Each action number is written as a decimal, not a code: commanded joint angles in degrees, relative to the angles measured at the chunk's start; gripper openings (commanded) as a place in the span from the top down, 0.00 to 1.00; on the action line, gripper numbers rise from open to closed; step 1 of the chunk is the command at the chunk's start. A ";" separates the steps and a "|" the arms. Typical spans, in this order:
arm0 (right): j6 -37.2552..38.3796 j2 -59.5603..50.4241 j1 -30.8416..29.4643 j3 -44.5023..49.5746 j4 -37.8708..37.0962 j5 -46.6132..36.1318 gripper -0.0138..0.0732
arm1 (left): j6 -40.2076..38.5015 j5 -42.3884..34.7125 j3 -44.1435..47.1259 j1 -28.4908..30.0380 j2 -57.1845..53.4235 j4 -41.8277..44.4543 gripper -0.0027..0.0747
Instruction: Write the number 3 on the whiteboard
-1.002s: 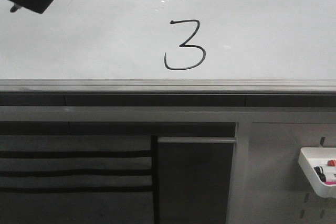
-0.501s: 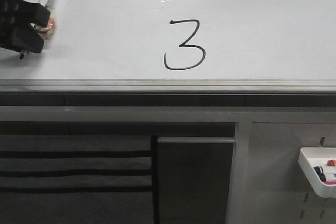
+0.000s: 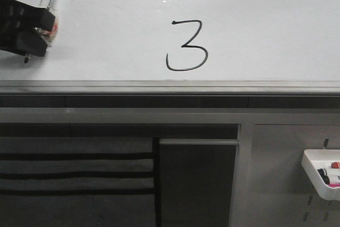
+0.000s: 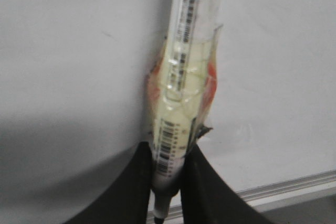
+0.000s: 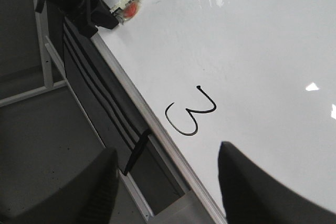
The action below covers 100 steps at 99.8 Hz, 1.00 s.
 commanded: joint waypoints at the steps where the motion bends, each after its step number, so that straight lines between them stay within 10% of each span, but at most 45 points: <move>1: 0.16 -0.59 -0.41 -1.44 0.24 -3.65 0.41 | -0.37 -3.72 -1.91 0.02 -1.70 -0.79 0.95; 30: 0.16 -0.59 -0.41 -1.44 0.24 -3.65 0.41 | -0.26 -3.72 -1.98 0.02 -1.70 -0.38 0.54; 64: 1.25 -5.61 -0.44 -1.56 -0.21 3.21 0.41 | -0.15 7.46 -1.98 0.40 -13.26 6.12 0.52; 100: 43.52 -13.82 -0.54 0.18 -21.50 20.08 0.42 | -0.39 32.28 -1.98 0.40 -41.25 18.93 0.52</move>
